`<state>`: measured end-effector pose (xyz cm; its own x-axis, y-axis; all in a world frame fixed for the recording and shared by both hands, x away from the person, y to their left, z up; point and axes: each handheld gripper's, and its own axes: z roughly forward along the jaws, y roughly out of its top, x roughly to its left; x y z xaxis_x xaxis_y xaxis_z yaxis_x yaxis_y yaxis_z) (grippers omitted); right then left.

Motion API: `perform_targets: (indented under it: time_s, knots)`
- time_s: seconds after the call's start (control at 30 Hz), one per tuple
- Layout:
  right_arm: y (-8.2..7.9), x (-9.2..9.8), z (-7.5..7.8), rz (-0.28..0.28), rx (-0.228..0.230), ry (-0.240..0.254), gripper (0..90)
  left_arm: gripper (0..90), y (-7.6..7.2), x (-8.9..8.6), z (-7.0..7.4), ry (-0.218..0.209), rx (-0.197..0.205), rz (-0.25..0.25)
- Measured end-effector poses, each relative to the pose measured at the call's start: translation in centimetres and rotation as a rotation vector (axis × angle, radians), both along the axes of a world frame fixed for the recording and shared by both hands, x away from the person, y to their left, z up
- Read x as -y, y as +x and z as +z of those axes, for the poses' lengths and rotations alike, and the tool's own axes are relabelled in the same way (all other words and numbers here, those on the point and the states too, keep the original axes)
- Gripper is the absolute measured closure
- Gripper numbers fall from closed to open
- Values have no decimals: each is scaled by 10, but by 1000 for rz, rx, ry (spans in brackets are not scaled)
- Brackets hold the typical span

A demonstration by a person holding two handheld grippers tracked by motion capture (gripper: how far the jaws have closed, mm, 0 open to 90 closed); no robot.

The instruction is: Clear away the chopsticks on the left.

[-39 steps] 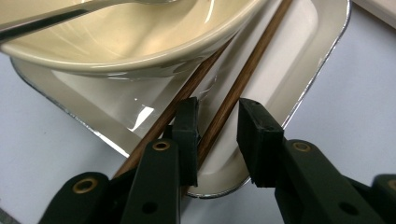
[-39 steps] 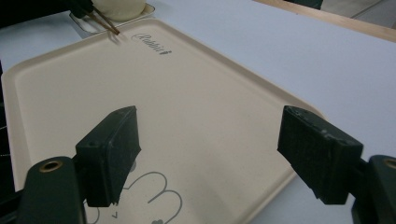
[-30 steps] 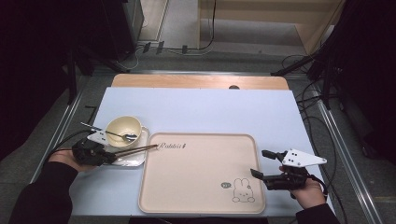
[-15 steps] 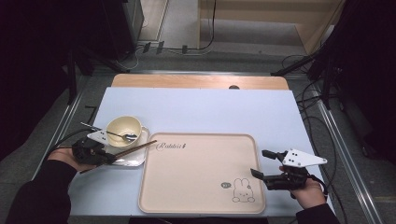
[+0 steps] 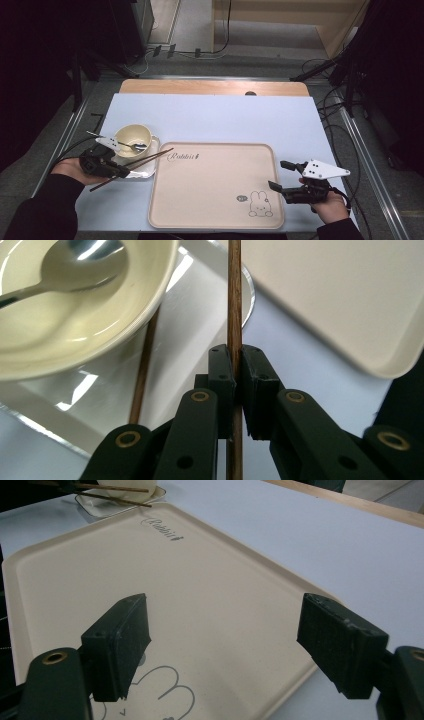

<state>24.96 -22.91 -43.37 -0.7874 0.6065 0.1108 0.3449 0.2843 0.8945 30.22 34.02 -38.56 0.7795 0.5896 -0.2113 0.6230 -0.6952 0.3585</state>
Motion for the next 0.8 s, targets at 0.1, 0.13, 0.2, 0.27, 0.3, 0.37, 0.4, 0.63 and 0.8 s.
perform_targets:
  time_s: [0.1,0.13,0.2,0.27,0.3,0.37,0.4,0.63,0.8]
  knots:
    - [0,0,0,0,-1,0,209,849,1,6,2,-35,-19,43]
    - [0,0,0,0,-1,1,208,849,1,8,4,-57,-24,56]
    - [0,0,0,0,2,0,209,849,1,11,7,-68,-23,75]
    - [0,0,0,-1,1,0,208,850,1,15,9,-74,-30,97]
    - [0,0,0,-1,0,-1,208,850,1,18,10,-72,-39,109]
    - [0,0,0,-1,0,-2,208,850,1,23,12,-63,-44,126]
    - [0,0,0,-1,0,-2,208,850,2,25,12,-62,-49,132]
    - [0,-1,0,10,1,-11,209,851,4,40,7,-69,-84,168]
    - [0,0,0,6,0,-5,209,851,4,55,3,-41,-86,215]
